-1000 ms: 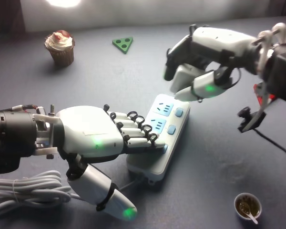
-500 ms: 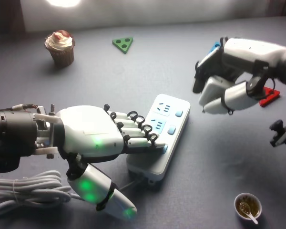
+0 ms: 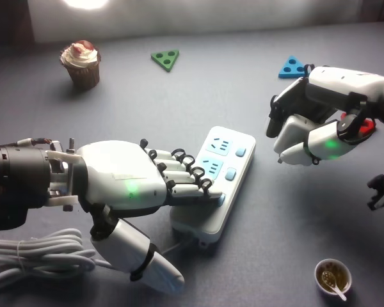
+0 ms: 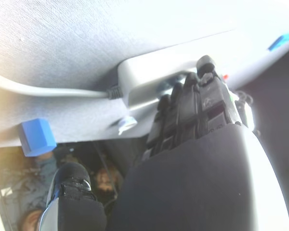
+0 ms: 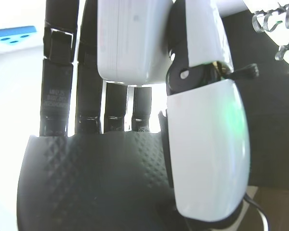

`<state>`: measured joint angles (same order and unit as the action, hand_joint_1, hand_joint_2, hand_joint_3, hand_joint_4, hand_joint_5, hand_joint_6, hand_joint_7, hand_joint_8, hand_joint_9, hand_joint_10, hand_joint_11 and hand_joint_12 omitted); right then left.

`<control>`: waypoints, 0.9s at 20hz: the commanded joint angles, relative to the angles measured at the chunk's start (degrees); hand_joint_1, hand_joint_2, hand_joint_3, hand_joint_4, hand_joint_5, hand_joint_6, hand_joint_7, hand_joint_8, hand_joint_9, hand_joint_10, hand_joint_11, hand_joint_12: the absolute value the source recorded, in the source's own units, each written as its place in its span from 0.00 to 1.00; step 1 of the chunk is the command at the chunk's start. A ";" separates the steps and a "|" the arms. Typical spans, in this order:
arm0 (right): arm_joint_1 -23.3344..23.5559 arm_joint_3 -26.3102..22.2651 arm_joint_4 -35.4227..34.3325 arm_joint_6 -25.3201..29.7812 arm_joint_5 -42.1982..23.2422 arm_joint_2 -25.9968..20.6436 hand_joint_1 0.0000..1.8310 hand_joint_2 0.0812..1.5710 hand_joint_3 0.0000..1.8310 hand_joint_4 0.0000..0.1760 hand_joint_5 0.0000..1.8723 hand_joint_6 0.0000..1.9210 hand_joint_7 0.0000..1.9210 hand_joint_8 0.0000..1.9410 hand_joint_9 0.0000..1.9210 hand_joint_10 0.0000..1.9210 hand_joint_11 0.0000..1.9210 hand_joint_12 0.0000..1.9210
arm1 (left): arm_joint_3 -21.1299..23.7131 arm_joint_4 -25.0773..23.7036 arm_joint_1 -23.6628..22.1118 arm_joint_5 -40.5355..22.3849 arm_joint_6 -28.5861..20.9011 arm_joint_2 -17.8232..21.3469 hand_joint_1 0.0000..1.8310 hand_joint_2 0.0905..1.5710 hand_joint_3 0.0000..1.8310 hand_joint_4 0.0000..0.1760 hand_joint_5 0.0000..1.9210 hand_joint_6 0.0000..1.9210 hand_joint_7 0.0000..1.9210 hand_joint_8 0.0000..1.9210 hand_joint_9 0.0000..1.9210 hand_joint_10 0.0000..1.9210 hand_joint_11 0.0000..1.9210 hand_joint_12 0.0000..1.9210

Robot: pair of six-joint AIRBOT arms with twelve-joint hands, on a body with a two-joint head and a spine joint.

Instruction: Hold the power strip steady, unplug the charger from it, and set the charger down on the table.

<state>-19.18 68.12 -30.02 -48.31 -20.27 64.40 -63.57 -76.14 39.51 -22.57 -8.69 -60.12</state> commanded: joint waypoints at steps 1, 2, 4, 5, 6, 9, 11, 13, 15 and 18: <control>-0.09 0.25 0.01 0.63 -5.63 -0.79 0.76 0.67 0.00 0.00 0.53 0.50 0.54 0.40 0.54 0.52 0.51 0.36 | 0.04 0.15 -0.13 -1.78 -0.26 -0.11 0.00 0.58 0.00 0.00 0.04 0.00 0.06 0.00 0.05 0.00 0.05 0.00; -0.30 0.33 0.01 0.63 -5.61 -0.61 0.76 0.67 0.00 0.00 0.53 0.50 0.54 0.40 0.54 0.51 0.51 0.36 | 0.02 0.15 -0.18 -1.76 -0.26 -0.08 0.00 0.58 0.00 0.00 0.04 0.00 0.06 0.00 0.05 0.00 0.05 0.00; -0.42 0.50 -0.32 0.64 -5.36 -0.25 0.76 0.66 0.00 0.00 0.53 0.49 0.56 0.38 0.55 0.51 0.52 0.36 | 0.02 0.14 -0.30 -1.76 -0.26 -0.05 0.00 0.57 0.00 0.00 0.03 0.00 0.05 0.00 0.04 0.00 0.05 0.00; -0.42 0.48 -0.53 0.64 -5.24 -0.20 0.76 0.67 0.00 0.00 0.53 0.50 0.56 0.37 0.54 0.52 0.51 0.37 | 0.02 0.14 -0.36 -1.76 -0.26 -0.05 0.00 0.58 0.00 0.00 0.04 0.00 0.06 0.00 0.05 0.00 0.07 0.01; -0.42 0.48 -0.56 0.64 -5.24 -0.12 0.76 0.66 0.00 0.00 0.54 0.49 0.57 0.35 0.54 0.51 0.51 0.37 | 0.02 0.14 -0.44 -1.72 -0.26 -0.05 0.00 0.57 0.00 0.00 0.04 0.00 0.06 0.00 0.05 0.00 0.06 0.01; -0.42 0.92 -0.56 0.63 -5.25 0.27 0.76 0.67 0.00 0.00 0.54 0.49 0.55 0.39 0.54 0.53 0.50 0.39 | 0.02 0.13 -0.68 -1.67 -0.26 -0.05 0.00 0.58 0.00 0.00 0.05 0.00 0.06 0.00 0.06 0.00 0.07 0.01; -0.42 1.18 -0.57 0.63 -5.33 0.31 0.76 0.66 0.00 0.00 0.54 0.48 0.60 0.31 0.55 0.50 0.51 0.39 | 0.02 0.12 -0.83 -1.65 -0.26 -0.06 0.00 0.58 0.00 0.00 0.03 0.00 0.05 0.00 0.05 0.00 0.06 0.01; -0.42 1.32 -0.57 0.63 -5.51 0.31 0.76 0.65 0.00 0.00 0.54 0.48 0.61 0.28 0.57 0.49 0.54 0.36 | 0.02 0.12 -0.97 -1.59 -0.27 -0.06 0.00 0.57 0.00 0.00 0.03 0.00 0.05 0.00 0.05 0.00 0.06 0.01; -0.46 1.43 -0.57 0.63 -5.96 0.24 0.76 0.65 0.00 0.00 0.53 0.49 0.60 0.28 0.57 0.48 0.56 0.32 | 0.03 0.08 -1.07 -1.59 -0.27 -0.05 0.00 0.57 0.00 0.00 0.03 0.00 0.05 0.00 0.04 0.00 0.06 0.00; -0.47 1.50 -0.57 0.63 -6.02 0.23 0.76 0.66 0.00 0.00 0.51 0.52 0.57 0.34 0.57 0.49 0.57 0.29 | 0.06 0.08 -1.14 -1.54 -0.31 -0.09 0.00 0.57 0.00 0.00 0.03 0.00 0.05 0.00 0.05 0.00 0.06 0.01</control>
<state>-19.97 69.38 -30.85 -48.29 -20.23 65.34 -63.57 -76.75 38.79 -22.65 -8.80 -59.96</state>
